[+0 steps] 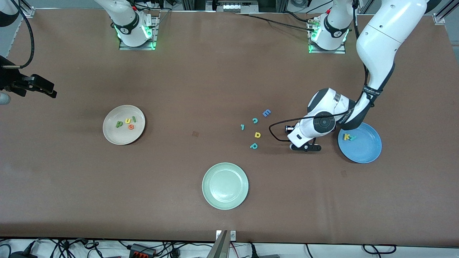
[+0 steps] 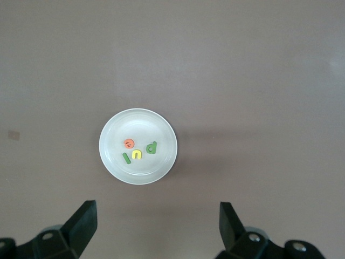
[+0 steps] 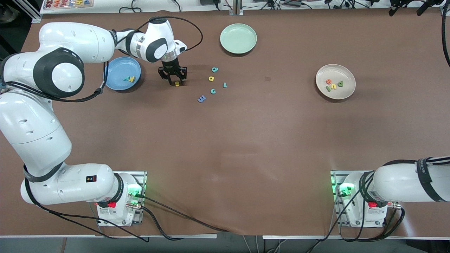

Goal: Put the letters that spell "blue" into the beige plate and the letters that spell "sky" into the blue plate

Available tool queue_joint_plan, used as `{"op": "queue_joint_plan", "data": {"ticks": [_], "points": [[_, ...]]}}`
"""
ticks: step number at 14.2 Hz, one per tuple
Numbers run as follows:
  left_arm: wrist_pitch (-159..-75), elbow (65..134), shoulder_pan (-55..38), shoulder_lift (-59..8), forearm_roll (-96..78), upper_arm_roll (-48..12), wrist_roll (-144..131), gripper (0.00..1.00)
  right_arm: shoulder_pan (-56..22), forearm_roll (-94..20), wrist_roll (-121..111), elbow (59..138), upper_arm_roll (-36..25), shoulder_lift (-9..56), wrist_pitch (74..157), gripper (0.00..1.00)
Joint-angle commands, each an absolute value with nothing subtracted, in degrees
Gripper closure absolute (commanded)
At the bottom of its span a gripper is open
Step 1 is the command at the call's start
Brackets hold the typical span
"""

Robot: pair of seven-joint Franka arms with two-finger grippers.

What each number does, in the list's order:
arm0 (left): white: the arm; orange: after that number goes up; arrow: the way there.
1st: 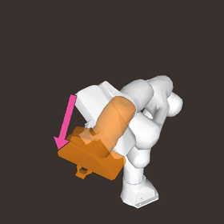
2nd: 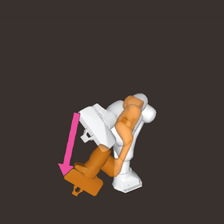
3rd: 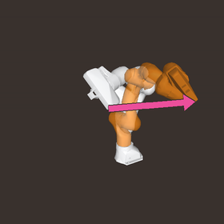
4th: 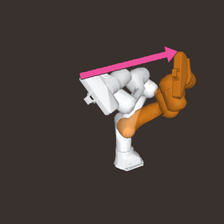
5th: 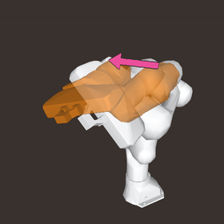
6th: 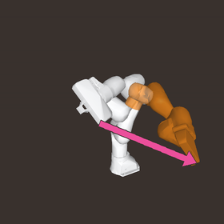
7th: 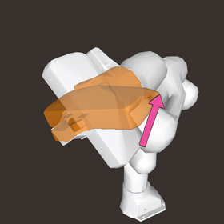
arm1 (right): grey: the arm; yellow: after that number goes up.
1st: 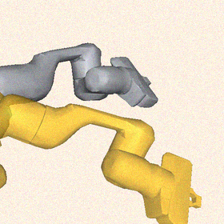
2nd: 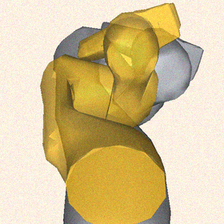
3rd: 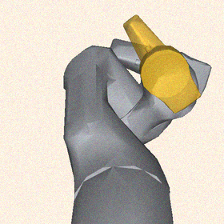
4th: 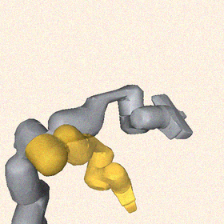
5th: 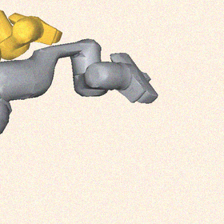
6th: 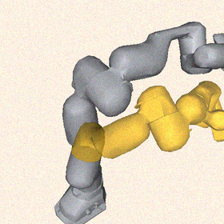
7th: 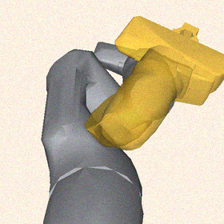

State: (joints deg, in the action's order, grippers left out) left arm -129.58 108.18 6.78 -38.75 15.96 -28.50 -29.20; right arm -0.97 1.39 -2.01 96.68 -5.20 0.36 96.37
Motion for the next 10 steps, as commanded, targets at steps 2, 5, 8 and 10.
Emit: {"op": "queue_joint_plan", "data": {"ticks": [2,5,8,10], "points": [[-131.5,110.3,7.4,-38.4,16.3,-28.8,-29.7,0.58,-0.5,2.0,-1.8,96.8,-4.8,-0.4,96.5,0.00],[-131.1,110.2,7.6,-37.9,16.3,-28.9,-28.7,0.94,-1.1,2.1,-2.1,96.7,-4.8,-0.5,96.4,0.00],[-128.4,109.2,7.8,-37.0,16.3,-28.9,-28.7,0.96,-1.1,2.0,-2.1,96.6,-4.8,-0.7,95.5,0.00],[-124.1,107.3,9.3,-35.3,16.3,-29.0,-28.7,0.95,-1.1,1.9,-2.2,95.5,-4.8,-0.6,94.8,0.00]]}}
